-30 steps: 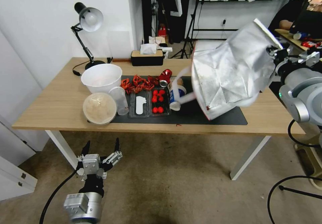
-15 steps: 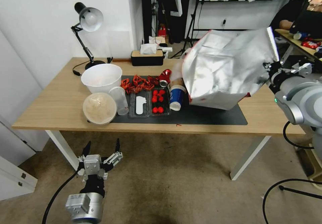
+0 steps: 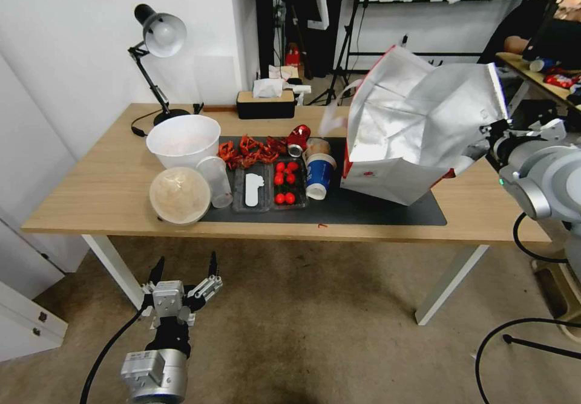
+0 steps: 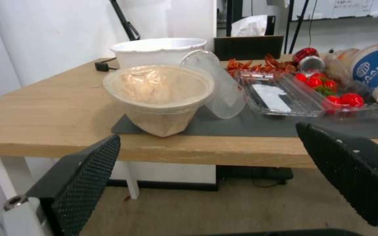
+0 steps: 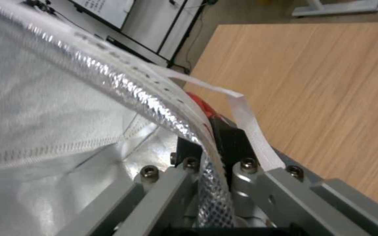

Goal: Pick up the food delivery bag from the floor and place it on the table.

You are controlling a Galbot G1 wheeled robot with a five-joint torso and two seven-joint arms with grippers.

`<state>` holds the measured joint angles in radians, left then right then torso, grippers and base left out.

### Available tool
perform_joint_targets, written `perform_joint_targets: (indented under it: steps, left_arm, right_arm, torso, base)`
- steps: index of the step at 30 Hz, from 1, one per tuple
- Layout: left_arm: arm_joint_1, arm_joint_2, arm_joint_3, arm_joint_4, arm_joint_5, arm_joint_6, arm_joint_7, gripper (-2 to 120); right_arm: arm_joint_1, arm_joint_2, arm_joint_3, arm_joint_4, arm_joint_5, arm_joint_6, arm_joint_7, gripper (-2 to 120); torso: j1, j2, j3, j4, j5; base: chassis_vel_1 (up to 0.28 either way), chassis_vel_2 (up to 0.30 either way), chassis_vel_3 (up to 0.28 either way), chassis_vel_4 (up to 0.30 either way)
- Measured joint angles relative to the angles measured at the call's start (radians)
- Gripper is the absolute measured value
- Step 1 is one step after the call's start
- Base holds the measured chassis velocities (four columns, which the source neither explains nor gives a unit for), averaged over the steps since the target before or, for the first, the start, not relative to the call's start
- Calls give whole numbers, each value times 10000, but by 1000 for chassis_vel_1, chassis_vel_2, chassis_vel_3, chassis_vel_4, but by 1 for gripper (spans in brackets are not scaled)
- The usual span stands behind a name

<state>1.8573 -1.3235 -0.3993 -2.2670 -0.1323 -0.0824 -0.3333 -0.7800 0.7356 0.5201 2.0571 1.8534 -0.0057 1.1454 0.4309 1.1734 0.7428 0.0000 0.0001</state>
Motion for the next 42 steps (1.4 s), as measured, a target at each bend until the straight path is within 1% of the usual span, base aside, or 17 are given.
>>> perform_joint_targets:
  steps: [5,11,16,27,28,29,30,32,33,35,37,38,39,41,42]
  left_arm:
    - [-22,-12,-27,-4,0,3,0,100]
    - [-24,-35,-28,1,7,9,-1,100]
    - [-12,-37,-58,1,16,16,-12,100]
    - [26,-140,-23,21,106,7,-15,100]
    - [34,-140,-22,21,106,6,-15,100]
    - [40,-137,-22,21,106,5,-15,100]
    - [40,-137,-22,21,106,5,-15,100]
    - [44,-134,-22,21,106,4,-15,100]
    - [52,-132,-21,21,106,0,-16,100]
    - [57,-130,-18,21,106,-3,-17,100]
    - [63,-124,-9,16,106,-5,-19,100]
    - [63,-119,-8,13,106,-5,-20,100]
    - [63,-119,-8,13,106,-5,-20,100]
    - [63,-91,-9,12,106,-5,-21,100]
    - [63,-91,-9,12,106,-5,-21,100]
  right_arm:
    - [555,-210,-160,-215,176,-251,590,0]
    - [745,-146,-337,-429,200,-486,830,0]
    - [844,4,-527,-604,90,-614,961,0]
    - [1164,-54,-770,-860,32,-915,984,0]
    - [1172,-67,-790,-860,28,-936,894,2]
    - [1175,-69,-815,-860,18,-944,808,8]
    - [1175,-69,-815,-860,18,-944,808,8]
    - [1182,-69,-829,-860,18,-946,759,14]
    - [1197,-70,-845,-870,31,-949,697,24]
    - [1207,-69,-853,-880,38,-956,670,25]
    - [1276,-70,-913,-925,107,-1017,584,38]
    - [1325,-74,-952,-945,116,-1034,568,41]
    - [1325,-74,-952,-945,116,-1034,568,41]
    - [1495,-87,-1082,-1001,108,-1058,544,53]
    - [1495,-87,-1082,-1001,108,-1058,544,53]
  torso:
    - [0,0,0,0,-1]
    - [0,1,-1,-1,-2]
    - [0,0,0,0,0]
    - [0,1,0,0,0]
    - [0,0,0,-1,-2]
    - [0,0,0,-1,-1]
    - [0,0,0,-1,-1]
    - [0,0,0,-1,0]
    - [0,0,0,0,-1]
    - [0,0,0,0,-1]
    - [0,0,0,-1,-1]
    - [0,0,0,0,0]
    - [0,0,0,0,0]
    - [0,0,0,0,0]
    - [0,0,0,0,0]
  base:
    - [0,0,0,0]
    - [0,0,0,0]
    - [0,0,0,0]
    - [0,0,0,0]
    - [0,0,0,0]
    - [0,0,0,0]
    - [0,0,0,0]
    - [0,0,0,0]
    - [0,0,0,0]
    - [0,0,0,0]
    - [0,0,0,0]
    - [0,0,0,0]
    - [0,0,0,0]
    - [0,0,0,0]
    - [0,0,0,0]
